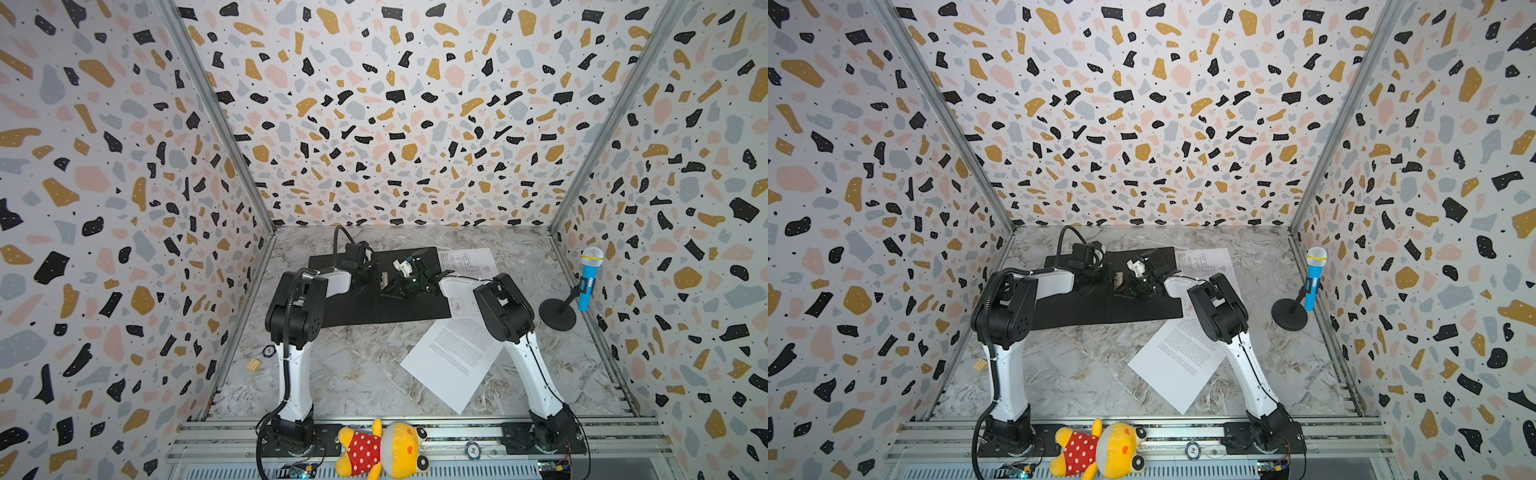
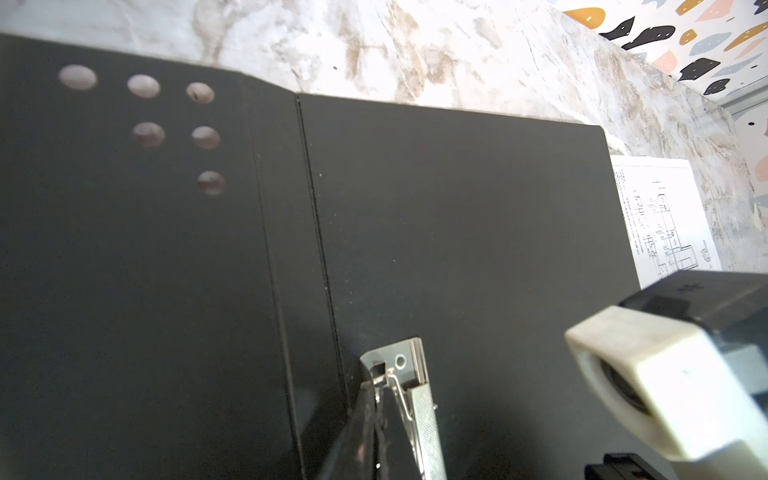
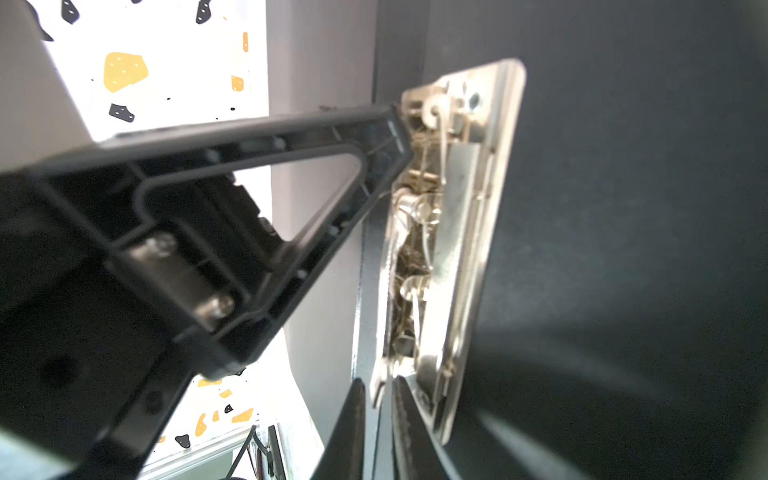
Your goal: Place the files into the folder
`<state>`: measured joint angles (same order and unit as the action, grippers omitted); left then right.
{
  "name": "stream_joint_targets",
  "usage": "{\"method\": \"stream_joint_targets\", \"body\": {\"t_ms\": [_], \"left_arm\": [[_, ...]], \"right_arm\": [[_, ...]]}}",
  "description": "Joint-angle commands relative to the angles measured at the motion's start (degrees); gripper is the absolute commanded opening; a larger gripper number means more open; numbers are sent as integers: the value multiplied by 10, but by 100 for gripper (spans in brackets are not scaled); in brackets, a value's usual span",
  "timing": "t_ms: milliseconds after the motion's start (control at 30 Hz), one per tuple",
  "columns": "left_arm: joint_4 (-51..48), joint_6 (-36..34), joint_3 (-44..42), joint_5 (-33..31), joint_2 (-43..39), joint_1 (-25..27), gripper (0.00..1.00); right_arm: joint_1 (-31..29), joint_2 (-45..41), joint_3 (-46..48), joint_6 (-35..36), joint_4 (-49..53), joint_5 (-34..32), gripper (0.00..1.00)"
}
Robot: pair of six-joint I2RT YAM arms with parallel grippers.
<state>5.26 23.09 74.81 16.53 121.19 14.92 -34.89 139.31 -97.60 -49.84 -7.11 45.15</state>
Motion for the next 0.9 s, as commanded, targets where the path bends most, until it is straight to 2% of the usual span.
{"method": "stream_joint_targets", "body": {"t_ms": [0,333,500,867], "left_arm": [[-12,-12,-10,6,-11,8,5],[-13,-14,-10,5,-11,8,5],[-15,-16,-8,6,-9,8,5],[-30,-29,-1,0,-1,12,5]], "right_arm": [[-3,5,-22,8,18,-5,16],[-3,5,-25,19,37,-17,8],[-3,6,-26,42,69,-28,0],[-2,11,-30,80,127,-62,0]]}}
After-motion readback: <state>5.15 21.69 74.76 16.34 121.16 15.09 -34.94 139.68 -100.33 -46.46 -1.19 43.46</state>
